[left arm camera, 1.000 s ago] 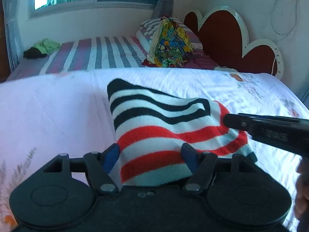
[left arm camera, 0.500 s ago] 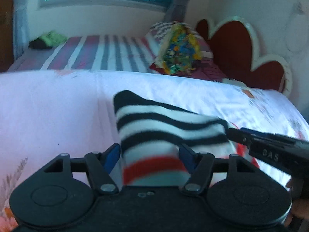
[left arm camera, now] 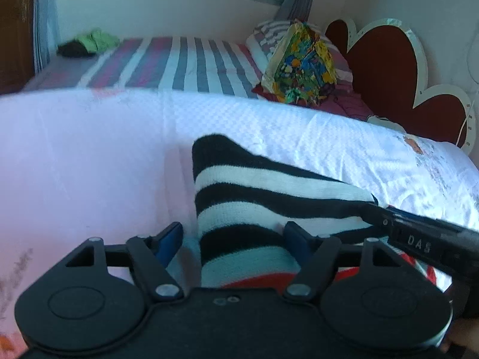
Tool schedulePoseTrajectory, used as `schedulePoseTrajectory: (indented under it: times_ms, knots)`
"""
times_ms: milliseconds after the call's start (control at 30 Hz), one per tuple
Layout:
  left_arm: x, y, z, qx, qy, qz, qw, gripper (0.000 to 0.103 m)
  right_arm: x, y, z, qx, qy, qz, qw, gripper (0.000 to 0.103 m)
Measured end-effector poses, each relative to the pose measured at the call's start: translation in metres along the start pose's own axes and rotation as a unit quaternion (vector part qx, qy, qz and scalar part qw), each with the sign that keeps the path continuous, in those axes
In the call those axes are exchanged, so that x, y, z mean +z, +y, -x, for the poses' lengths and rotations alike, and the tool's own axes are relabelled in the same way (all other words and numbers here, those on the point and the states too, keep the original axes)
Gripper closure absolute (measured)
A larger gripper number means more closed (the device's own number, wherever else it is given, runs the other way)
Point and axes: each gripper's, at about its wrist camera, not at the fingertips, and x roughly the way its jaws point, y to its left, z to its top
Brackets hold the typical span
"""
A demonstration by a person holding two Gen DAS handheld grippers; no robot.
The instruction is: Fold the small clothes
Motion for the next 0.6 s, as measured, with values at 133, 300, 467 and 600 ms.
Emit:
schedulePoseTrajectory:
  times_ms: [133,300,467,600]
  knots:
    - [-0.014,0.004,0.035,-0.025,-0.015,0.006,0.9996,0.037,-0.004,0.012,0.044,0.03,-0.027,0.014,0.999,0.07]
    - [-0.047,0.003,0.08,-0.049,-0.023,-0.02,0.9983,0.035,-0.037,0.029,0.096,0.045,-0.041,0.06,0.996,0.07]
    - [-0.07,-0.003,0.088,-0.045,-0.039,-0.04,0.9974,0.028,-0.079,0.029,0.103,0.02,-0.013,0.083,0.996,0.07]
    - [-0.069,-0.005,0.088,-0.036,-0.032,-0.034,0.9982,0.034,-0.081,0.024,0.1,0.011,-0.002,0.063,0.998,0.07]
